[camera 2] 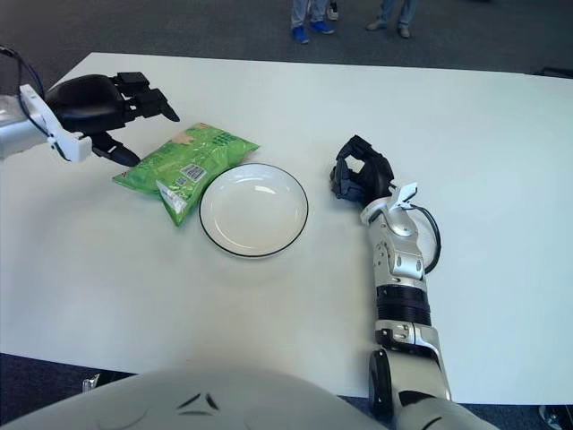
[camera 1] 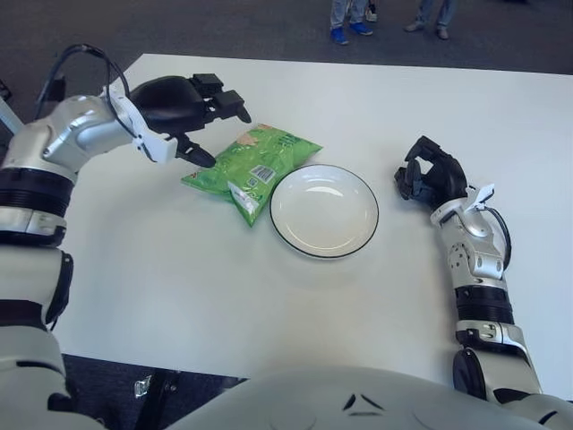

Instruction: Put the snack into the plate.

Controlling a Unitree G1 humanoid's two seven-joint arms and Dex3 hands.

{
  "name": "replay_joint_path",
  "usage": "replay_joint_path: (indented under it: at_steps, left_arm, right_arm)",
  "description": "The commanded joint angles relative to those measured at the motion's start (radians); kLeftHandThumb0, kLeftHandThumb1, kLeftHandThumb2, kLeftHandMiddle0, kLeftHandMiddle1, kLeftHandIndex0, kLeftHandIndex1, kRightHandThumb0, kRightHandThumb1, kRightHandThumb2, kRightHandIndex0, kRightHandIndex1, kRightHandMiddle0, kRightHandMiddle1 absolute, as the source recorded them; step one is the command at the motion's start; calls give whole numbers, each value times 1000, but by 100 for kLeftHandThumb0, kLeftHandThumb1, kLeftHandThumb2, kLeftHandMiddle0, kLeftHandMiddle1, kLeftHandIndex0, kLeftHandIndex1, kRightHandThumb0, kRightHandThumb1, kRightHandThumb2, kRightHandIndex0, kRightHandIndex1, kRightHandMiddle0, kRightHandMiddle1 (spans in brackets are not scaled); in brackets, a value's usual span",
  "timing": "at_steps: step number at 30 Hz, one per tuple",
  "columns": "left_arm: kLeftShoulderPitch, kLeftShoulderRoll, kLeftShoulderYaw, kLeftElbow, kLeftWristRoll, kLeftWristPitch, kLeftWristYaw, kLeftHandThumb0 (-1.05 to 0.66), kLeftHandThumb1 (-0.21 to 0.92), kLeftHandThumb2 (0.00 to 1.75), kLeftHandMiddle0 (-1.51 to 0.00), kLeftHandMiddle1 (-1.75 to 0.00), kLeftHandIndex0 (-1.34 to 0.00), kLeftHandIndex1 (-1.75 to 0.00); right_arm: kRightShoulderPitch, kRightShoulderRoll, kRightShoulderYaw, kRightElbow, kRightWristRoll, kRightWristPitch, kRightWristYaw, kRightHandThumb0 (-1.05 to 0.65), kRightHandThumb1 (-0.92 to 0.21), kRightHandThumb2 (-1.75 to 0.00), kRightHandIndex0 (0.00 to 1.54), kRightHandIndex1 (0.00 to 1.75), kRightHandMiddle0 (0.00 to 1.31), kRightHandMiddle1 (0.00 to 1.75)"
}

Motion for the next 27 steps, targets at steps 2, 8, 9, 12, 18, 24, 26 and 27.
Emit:
replay_joint_path:
  at_steps: [2, 8, 9, 12, 18, 24, 26, 27]
  left_arm:
    - [-24, -25, -20, 47, -12, 1, -13, -105, 92, 69, 0, -53, 0, -63]
    - [-37, -69, -26, 78, -3, 15, 15, -105, 92, 68, 0, -43, 0, -45]
    - [-37, -76, -26, 79, 3, 18, 24, -105, 92, 69, 0, -41, 0, -41]
    - [-34, -86, -26, 80, 12, 24, 40, -105, 92, 69, 0, -35, 0, -33]
    - [-32, -120, -39, 71, 23, 57, 41, -105, 92, 66, 0, -20, 0, -16]
    - [-30, -175, -69, 63, -2, 103, -20, -105, 92, 55, 0, -3, 0, -3]
    - [-35, -190, -84, 71, -17, 106, -53, -105, 92, 51, 0, -2, 0, -1]
    - [-36, -194, -88, 72, -24, 107, -65, -105, 92, 49, 0, -1, 0, -1]
  right_arm:
    - [52, 20, 0, 46, 4, 26, -5, -46, -39, -123, 128, 175, 56, 175]
    - [51, 18, 1, 50, 3, 19, 0, -46, -39, -123, 129, 175, 56, 175]
    - [51, 18, 1, 51, 3, 18, 1, -46, -39, -123, 129, 175, 56, 175]
    - [54, 19, 2, 49, 3, 16, 1, -46, -39, -123, 129, 175, 56, 175]
    - [52, 21, -2, 51, 10, 21, -1, -46, -39, -123, 129, 175, 56, 175]
    - [52, 22, -4, 51, 12, 21, -2, -46, -39, -123, 129, 175, 56, 175]
    - [54, 22, -3, 49, 8, 19, -3, -46, -39, -123, 129, 175, 56, 175]
    - [55, 22, -2, 47, 7, 19, -3, -46, -39, -123, 129, 175, 56, 175]
